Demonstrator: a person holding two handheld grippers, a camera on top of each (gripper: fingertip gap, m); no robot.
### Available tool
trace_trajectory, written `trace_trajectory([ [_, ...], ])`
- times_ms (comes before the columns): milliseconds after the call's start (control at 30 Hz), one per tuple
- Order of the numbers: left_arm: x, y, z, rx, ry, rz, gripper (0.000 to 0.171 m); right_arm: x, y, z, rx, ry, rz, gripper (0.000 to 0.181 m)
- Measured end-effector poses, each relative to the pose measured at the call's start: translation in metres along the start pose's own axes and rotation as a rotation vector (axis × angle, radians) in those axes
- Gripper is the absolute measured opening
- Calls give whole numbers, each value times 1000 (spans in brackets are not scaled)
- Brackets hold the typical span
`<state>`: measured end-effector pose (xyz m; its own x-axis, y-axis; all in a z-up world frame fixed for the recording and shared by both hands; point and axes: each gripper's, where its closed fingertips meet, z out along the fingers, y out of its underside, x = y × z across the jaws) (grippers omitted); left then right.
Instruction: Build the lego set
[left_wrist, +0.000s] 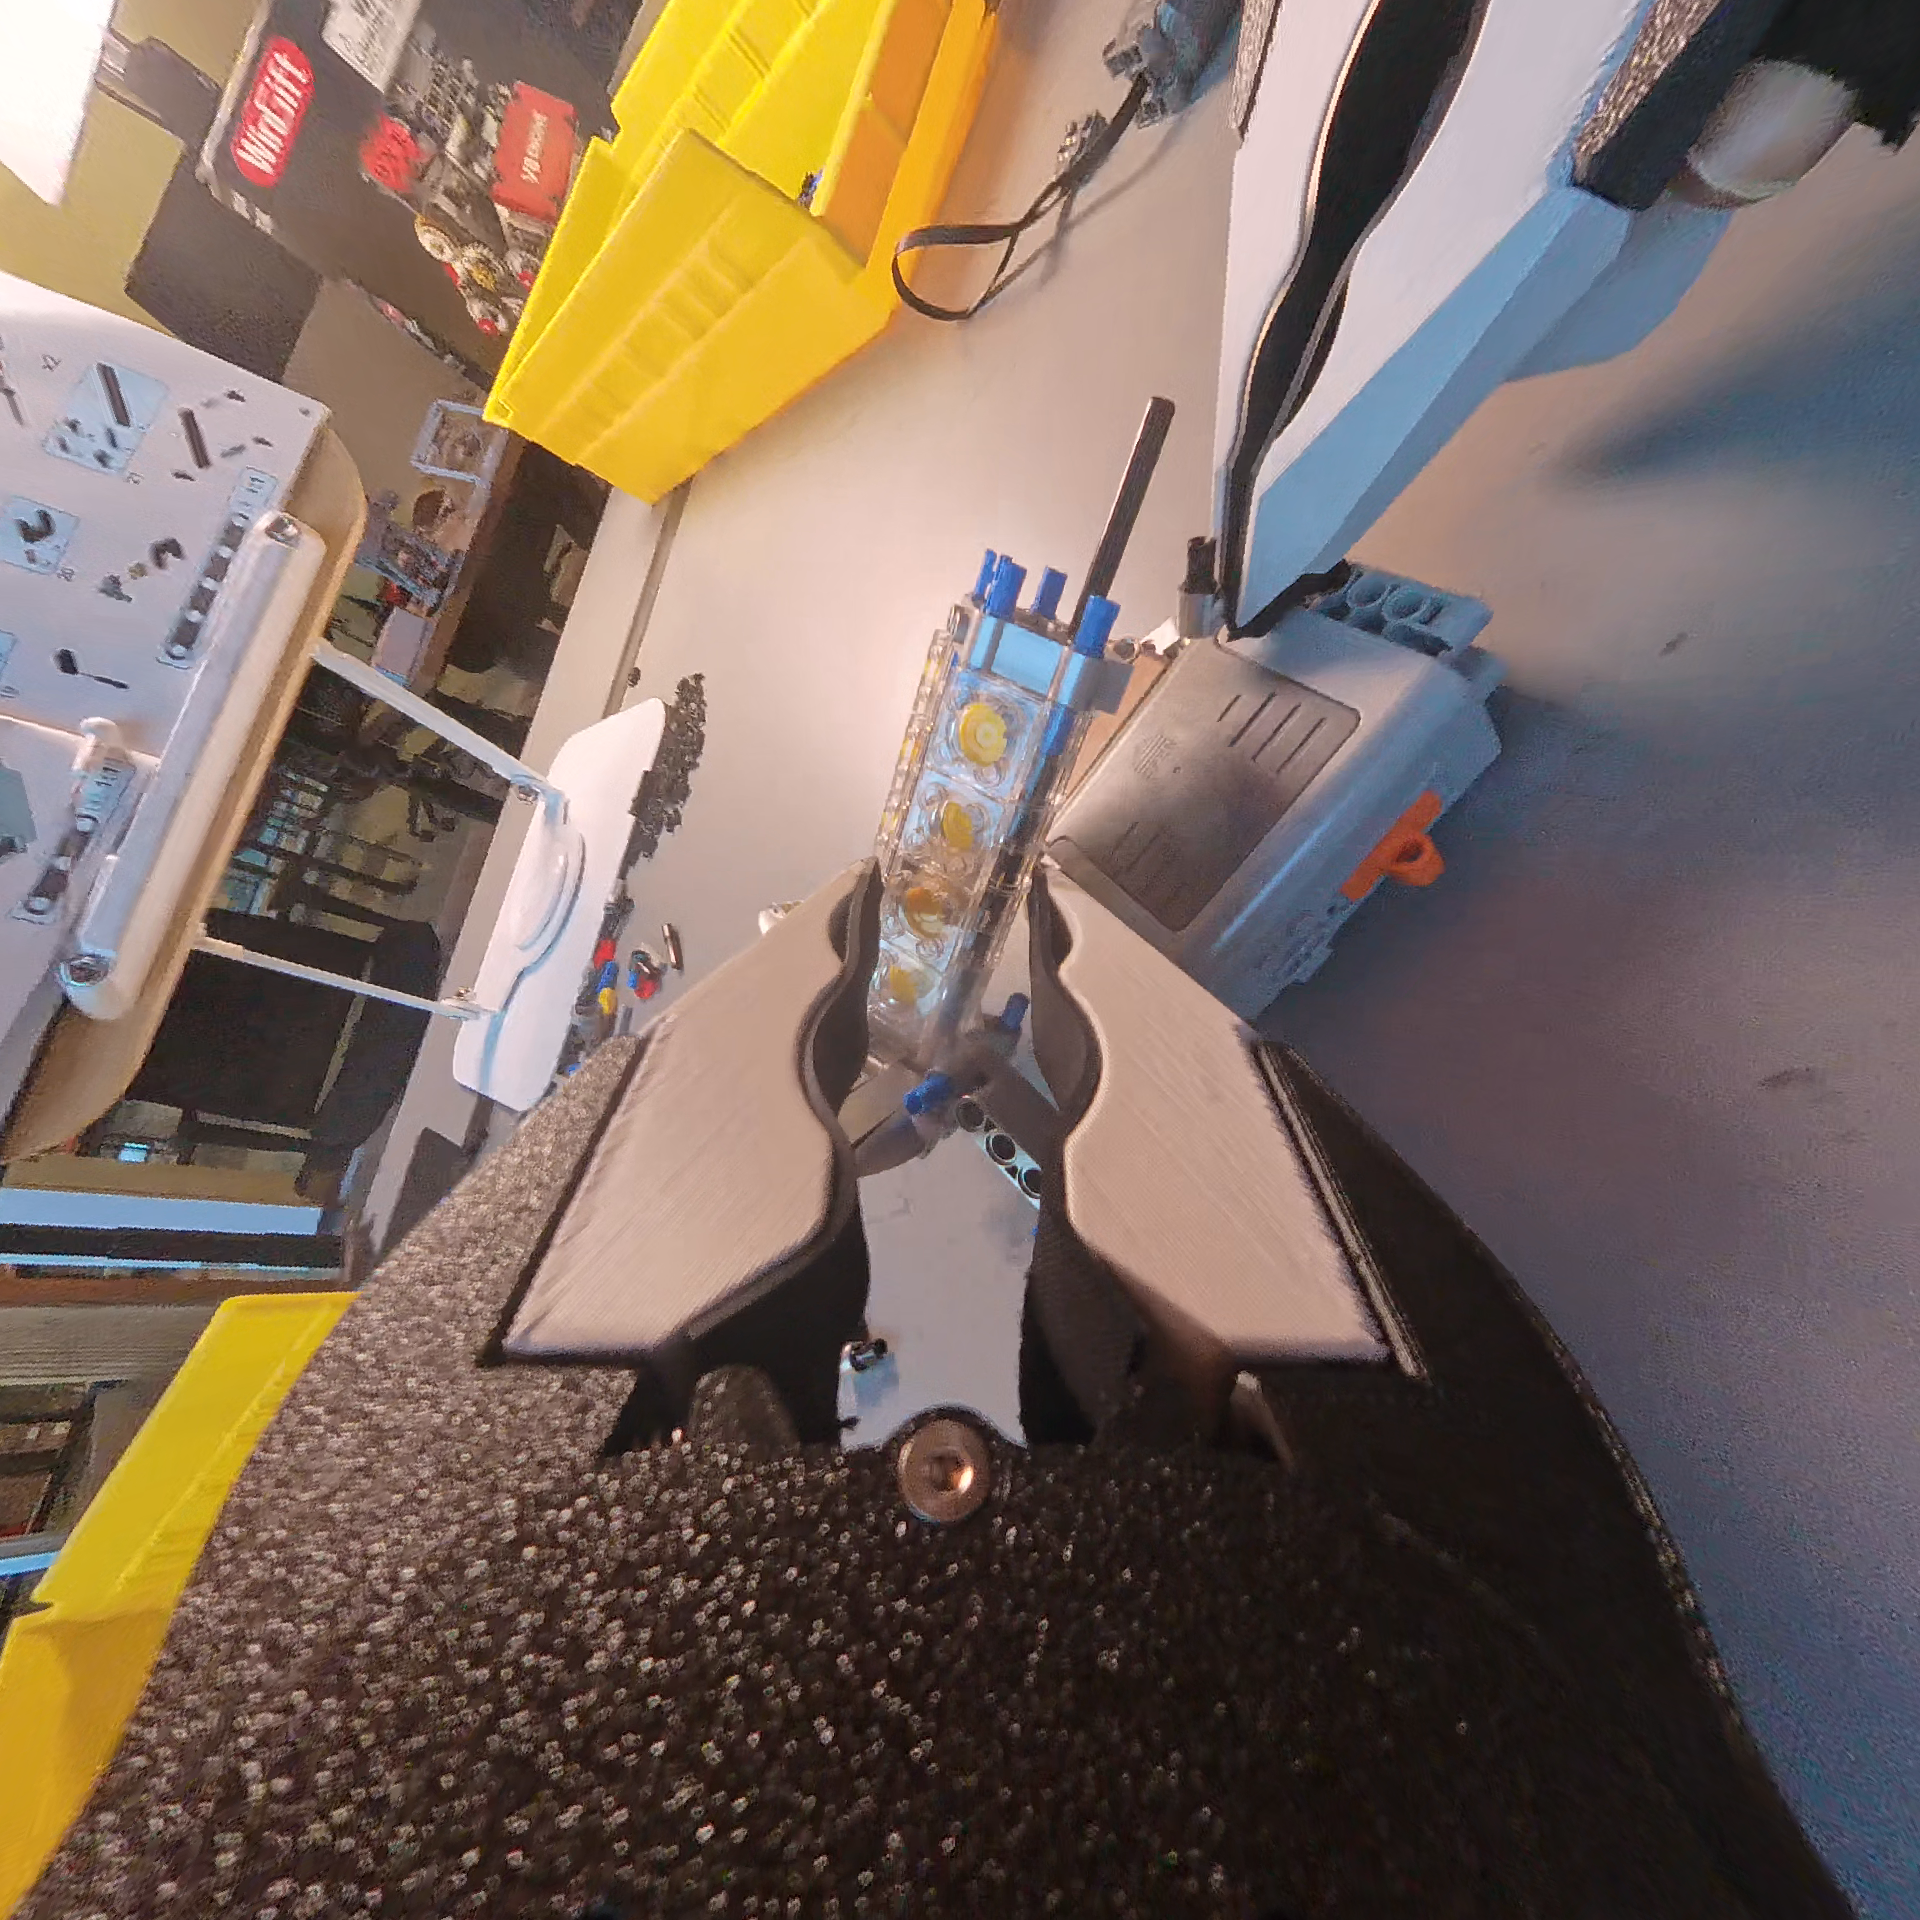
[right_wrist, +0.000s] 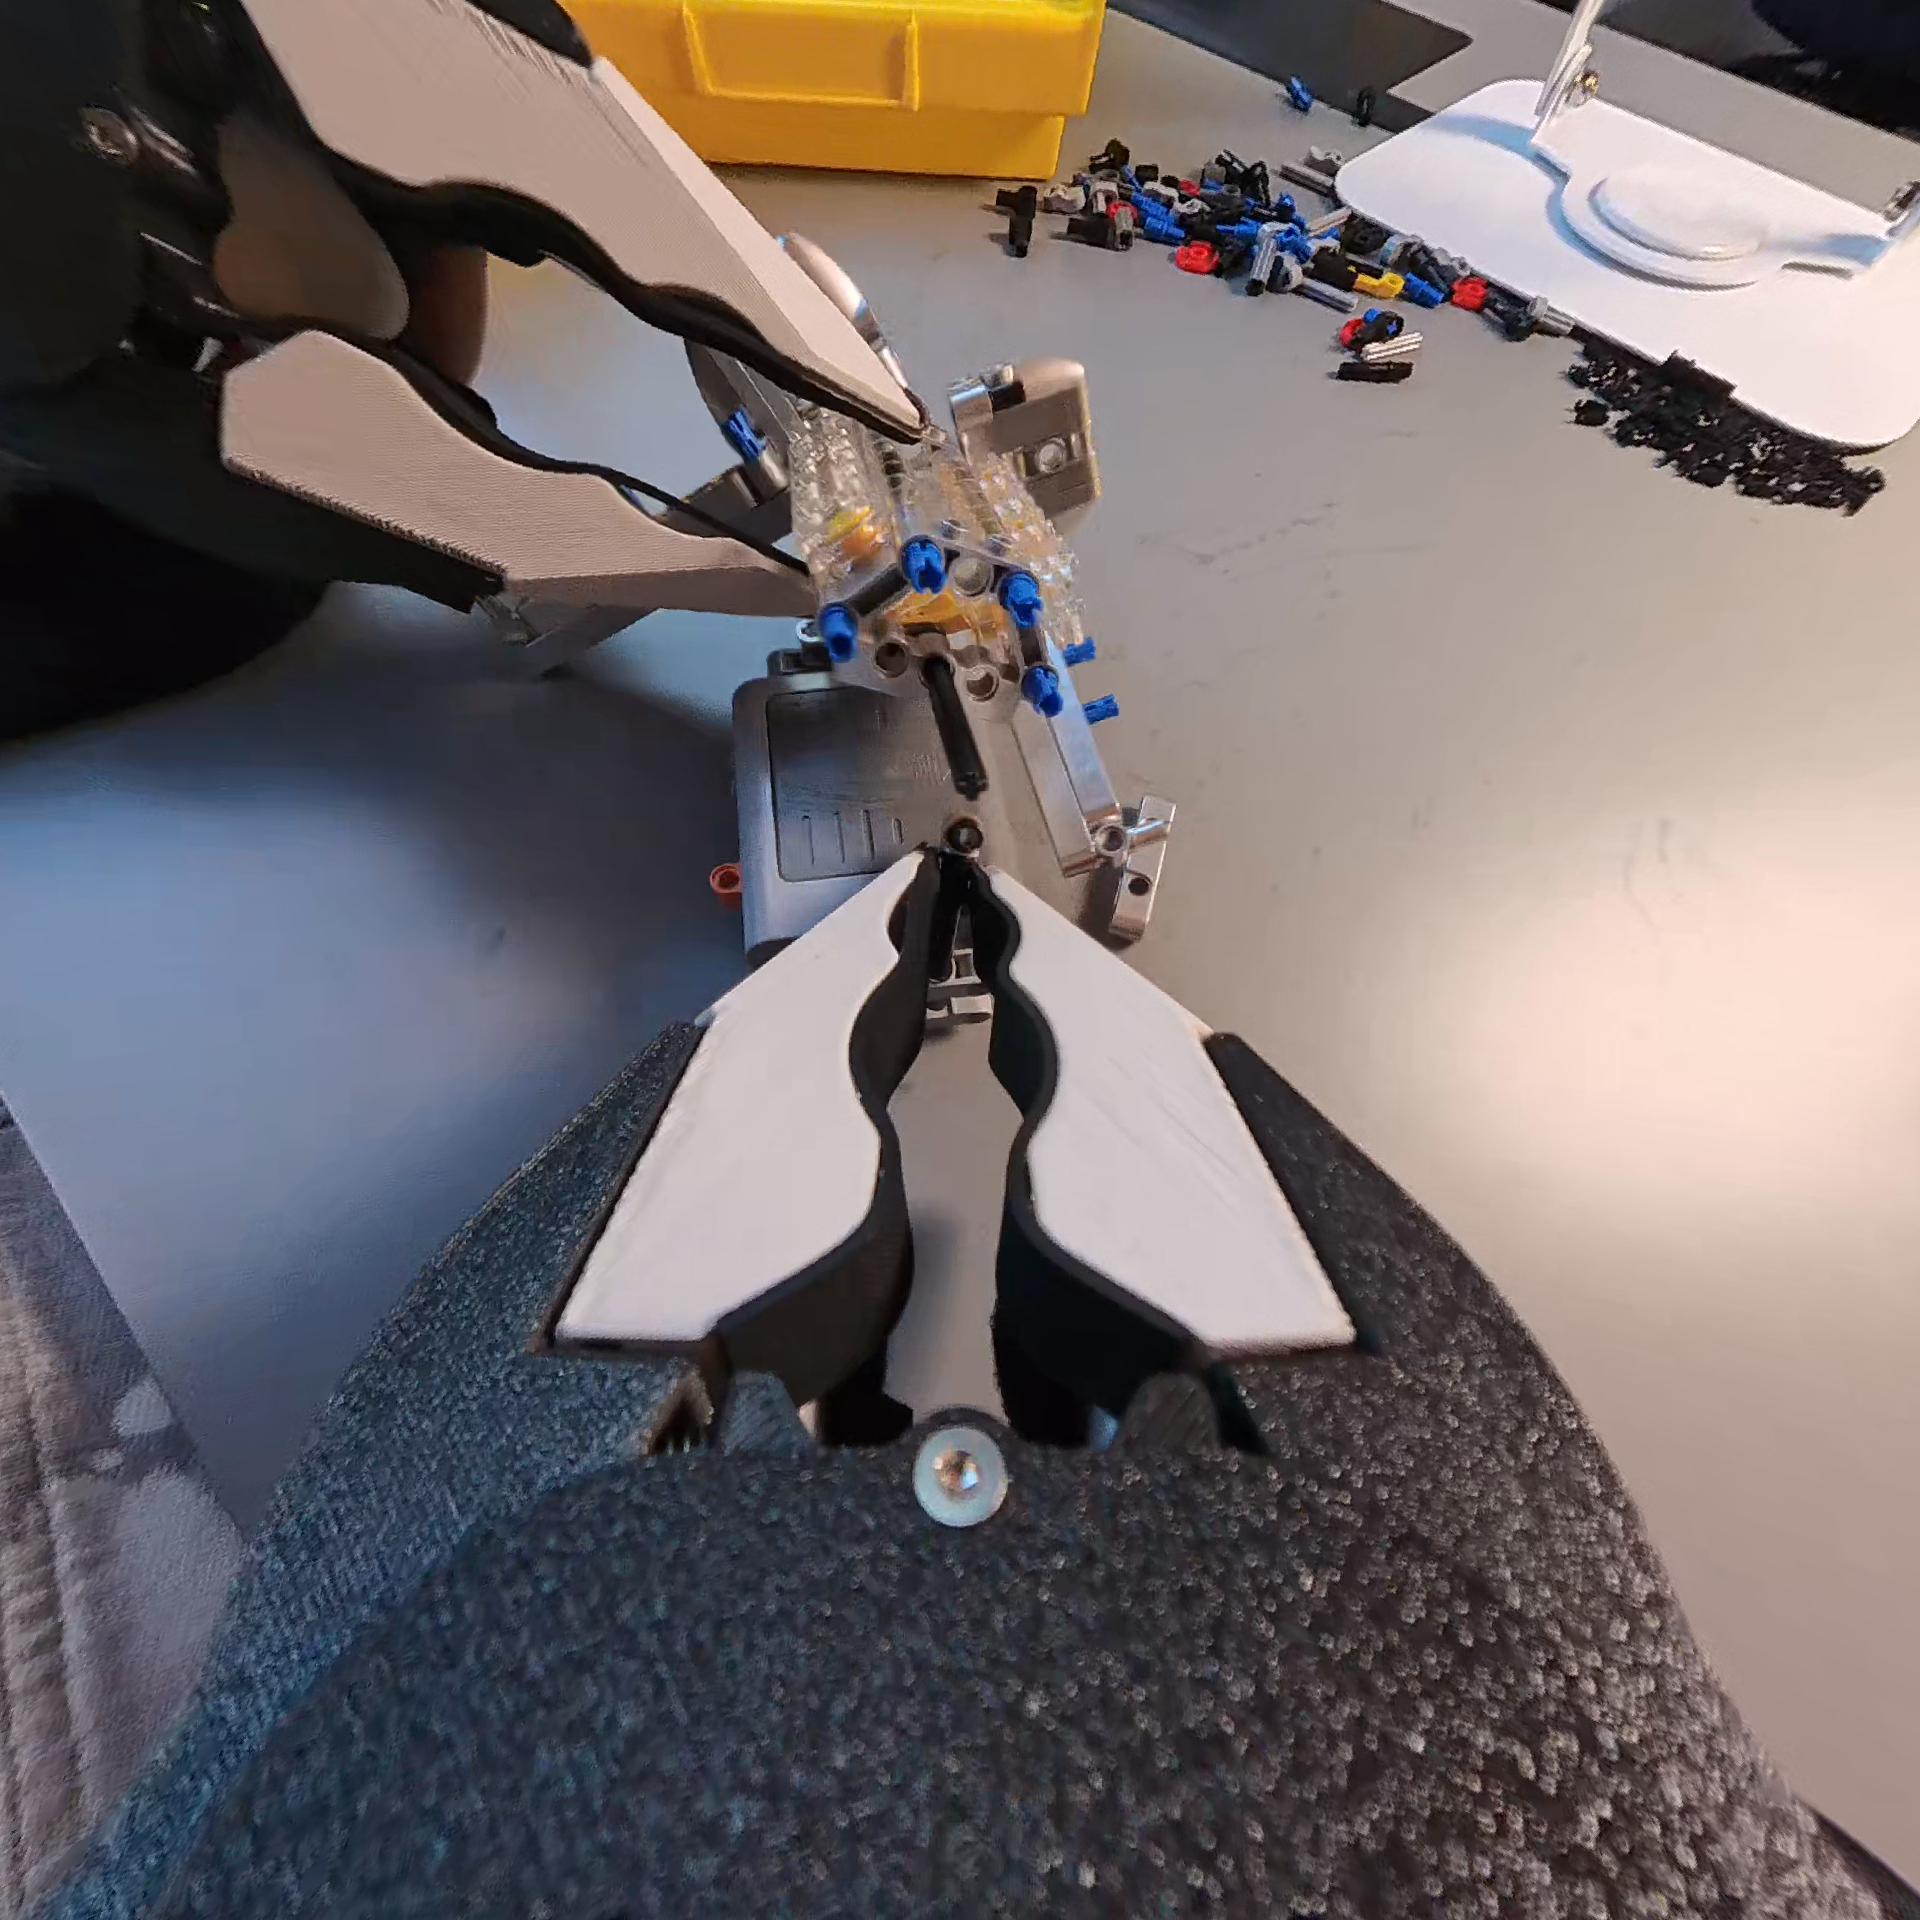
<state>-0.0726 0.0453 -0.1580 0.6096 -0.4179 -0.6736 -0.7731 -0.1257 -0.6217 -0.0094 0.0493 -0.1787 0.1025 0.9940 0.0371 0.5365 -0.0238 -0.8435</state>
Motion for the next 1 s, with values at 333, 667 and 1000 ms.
trace_trajectory([
  [333,3,-6,-3,47,-18,84,25,6,-9,-6,55,-103,152,4],
  [667,-10,-5,-6,101,-12,-3,24,3,-14,-8,85,-118,140,4],
  [1000,-33,-2,-12,147,-31,-165,24,6,-24,-17,155,-130,162,4],
])
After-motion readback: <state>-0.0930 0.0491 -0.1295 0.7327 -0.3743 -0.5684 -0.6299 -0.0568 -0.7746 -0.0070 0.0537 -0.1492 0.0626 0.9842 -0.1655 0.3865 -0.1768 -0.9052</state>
